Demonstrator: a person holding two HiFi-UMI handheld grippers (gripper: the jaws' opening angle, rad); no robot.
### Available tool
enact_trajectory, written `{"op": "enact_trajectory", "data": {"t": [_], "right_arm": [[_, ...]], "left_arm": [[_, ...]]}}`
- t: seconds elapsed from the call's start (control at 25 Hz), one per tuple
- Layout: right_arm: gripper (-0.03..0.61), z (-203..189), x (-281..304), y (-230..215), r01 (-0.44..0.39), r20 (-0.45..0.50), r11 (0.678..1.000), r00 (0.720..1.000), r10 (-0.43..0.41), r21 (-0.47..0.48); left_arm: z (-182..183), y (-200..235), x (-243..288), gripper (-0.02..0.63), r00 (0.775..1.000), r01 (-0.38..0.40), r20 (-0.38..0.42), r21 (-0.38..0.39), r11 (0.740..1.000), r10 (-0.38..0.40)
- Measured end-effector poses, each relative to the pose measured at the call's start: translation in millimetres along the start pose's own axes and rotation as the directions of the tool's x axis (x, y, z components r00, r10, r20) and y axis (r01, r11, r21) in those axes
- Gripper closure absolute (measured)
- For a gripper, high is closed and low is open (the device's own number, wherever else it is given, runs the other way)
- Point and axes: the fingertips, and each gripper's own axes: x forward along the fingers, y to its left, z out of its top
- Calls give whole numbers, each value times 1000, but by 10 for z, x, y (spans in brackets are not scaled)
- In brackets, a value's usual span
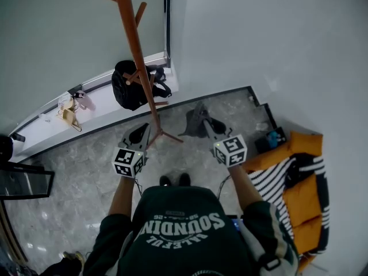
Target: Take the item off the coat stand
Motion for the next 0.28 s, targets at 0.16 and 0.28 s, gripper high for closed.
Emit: {"op": "enact_trajectory", "data": {"t": [0.16, 0.28], "right_arm": [[568, 2, 20, 1, 5, -8, 1000, 1000, -5, 0], [568, 5, 30, 16, 6, -15, 1000, 1000, -6, 1]], "left_arm": [[-13, 46, 6, 614, 1000, -1, 0, 0, 1000, 1], [-14, 62, 3, 614, 1000, 2, -1, -11, 1000, -2]]}}
